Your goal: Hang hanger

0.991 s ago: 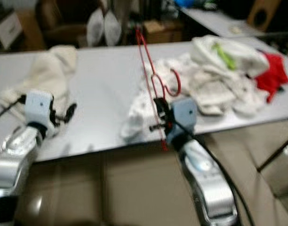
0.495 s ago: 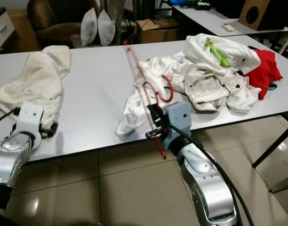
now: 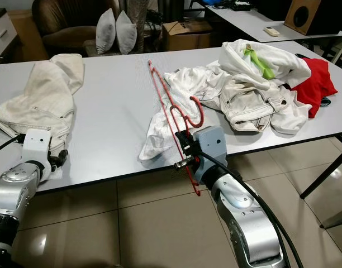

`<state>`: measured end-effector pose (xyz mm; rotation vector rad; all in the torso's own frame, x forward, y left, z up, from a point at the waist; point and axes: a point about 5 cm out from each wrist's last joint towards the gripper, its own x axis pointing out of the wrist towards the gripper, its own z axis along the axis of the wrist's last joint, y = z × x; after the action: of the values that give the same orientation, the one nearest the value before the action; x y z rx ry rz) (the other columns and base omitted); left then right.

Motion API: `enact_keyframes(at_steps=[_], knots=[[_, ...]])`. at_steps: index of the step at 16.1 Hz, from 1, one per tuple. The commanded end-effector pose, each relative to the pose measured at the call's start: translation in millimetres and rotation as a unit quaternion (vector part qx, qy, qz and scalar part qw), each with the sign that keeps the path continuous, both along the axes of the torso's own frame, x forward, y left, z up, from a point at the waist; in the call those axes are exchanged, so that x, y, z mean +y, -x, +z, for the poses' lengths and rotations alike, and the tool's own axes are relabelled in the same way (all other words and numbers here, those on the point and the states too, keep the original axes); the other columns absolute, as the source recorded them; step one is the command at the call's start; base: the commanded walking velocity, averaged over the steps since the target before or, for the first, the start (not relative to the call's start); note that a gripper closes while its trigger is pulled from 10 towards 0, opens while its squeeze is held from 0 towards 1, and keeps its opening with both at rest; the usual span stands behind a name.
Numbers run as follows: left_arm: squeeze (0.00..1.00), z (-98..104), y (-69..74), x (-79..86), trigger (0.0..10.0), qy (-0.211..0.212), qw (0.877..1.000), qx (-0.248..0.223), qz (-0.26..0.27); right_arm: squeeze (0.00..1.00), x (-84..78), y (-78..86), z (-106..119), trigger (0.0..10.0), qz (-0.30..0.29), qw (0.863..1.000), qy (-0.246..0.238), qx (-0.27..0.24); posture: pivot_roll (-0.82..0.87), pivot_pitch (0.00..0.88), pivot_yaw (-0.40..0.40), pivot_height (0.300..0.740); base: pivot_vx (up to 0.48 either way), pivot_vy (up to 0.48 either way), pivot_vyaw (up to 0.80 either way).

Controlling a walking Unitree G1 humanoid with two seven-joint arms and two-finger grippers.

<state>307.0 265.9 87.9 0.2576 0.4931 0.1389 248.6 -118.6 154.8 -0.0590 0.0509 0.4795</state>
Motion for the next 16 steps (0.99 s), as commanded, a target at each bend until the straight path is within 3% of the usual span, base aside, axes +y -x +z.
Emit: enact_keyframes(at_steps=[1, 16], knots=[[0.00, 2, -3.5, -1.5, 0.0, 0.012, 1.000, -0.007, 0.000, 0.00, 0.5, 1.0, -2, 10.0, 0.004, 1.000, 0.003, 0.009, -0.11, 0.000, 0.040, 0.740, 0.000, 0.000, 0.00], [0.00, 3, -7.1, -15.3, 0.0, 0.058, 0.997, -0.019, -0.041, 0.00, -0.8, -0.2, -6, 10.0, -0.003, 1.000, 0.017, 0.011, -0.11, 0.000, 0.041, 0.740, 0.000, 0.000, 0.00]])
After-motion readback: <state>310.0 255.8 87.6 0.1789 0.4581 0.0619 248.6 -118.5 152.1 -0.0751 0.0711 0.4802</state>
